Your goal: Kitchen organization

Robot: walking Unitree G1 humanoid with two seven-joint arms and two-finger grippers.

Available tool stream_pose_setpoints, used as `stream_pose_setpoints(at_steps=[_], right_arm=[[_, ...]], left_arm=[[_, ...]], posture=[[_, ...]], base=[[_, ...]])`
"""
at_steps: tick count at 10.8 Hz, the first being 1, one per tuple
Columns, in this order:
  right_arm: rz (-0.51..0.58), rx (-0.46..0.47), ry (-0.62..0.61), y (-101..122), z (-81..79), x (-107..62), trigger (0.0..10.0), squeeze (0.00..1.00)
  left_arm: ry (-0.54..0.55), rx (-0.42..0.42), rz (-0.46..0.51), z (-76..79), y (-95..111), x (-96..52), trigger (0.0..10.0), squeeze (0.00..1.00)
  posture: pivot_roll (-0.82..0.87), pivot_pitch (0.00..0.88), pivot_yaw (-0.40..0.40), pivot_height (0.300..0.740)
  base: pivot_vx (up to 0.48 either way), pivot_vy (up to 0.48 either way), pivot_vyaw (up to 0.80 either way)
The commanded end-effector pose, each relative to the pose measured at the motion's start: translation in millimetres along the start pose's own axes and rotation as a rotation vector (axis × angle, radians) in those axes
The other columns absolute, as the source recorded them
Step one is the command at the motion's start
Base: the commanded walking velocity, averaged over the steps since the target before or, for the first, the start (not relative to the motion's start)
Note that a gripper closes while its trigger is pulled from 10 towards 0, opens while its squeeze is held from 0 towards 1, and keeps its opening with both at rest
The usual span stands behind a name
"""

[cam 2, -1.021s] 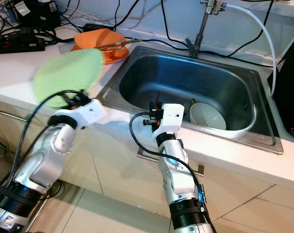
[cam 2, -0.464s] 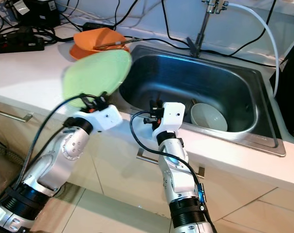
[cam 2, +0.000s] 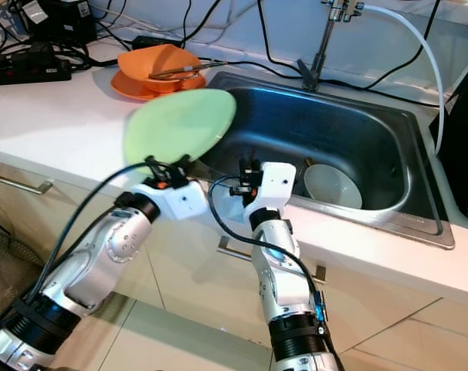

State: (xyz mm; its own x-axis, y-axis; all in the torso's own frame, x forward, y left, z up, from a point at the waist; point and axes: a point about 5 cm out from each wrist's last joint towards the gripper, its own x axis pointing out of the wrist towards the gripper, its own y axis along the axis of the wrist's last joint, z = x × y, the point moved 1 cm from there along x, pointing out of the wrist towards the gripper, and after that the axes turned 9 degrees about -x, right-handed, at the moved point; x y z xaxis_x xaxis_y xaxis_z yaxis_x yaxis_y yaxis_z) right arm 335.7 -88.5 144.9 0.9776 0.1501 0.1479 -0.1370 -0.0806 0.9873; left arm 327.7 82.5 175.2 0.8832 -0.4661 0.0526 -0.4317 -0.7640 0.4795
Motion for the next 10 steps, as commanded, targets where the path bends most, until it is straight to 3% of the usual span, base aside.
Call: stream_pose_setpoints(at_steps=[1, 4, 5, 10], right_arm=[[-0.065, 0.031, -0.041, -11.5, 8.3, -1.9, 10.0, 0.00], [-0.060, 0.058, -0.072, -7.5, 15.0, 0.9, 10.0, 0.00], [-0.050, 0.073, -0.088, -4.2, 20.0, 2.4, 10.0, 0.97], [-0.007, 0.235, -0.170, 31.6, 51.8, 17.2, 10.0, 1.00]], left_arm=[[0.013, 0.030, 0.085, -6.3, 17.9, 1.9, 10.0, 0.00], [-0.001, 0.054, 0.116, -4.3, 22.8, 3.4, 10.0, 0.00], [0.000, 0.062, 0.121, -5.2, 23.1, 4.4, 10.0, 0.00], [-0.011, 0.069, 0.143, -4.8, 26.5, 9.2, 10.0, 0.00]], posture=[[0.12, 0.093, -0.034, 0.740], [0.12, 0.088, -0.028, 0.740], [0.12, 0.088, -0.027, 0.740], [0.10, 0.087, -0.011, 0.740]], base=[[0.000, 0.000, 0.00], [0.000, 0.000, 0.00], [0.000, 0.000, 0.00], [0.000, 0.000, 0.00]])
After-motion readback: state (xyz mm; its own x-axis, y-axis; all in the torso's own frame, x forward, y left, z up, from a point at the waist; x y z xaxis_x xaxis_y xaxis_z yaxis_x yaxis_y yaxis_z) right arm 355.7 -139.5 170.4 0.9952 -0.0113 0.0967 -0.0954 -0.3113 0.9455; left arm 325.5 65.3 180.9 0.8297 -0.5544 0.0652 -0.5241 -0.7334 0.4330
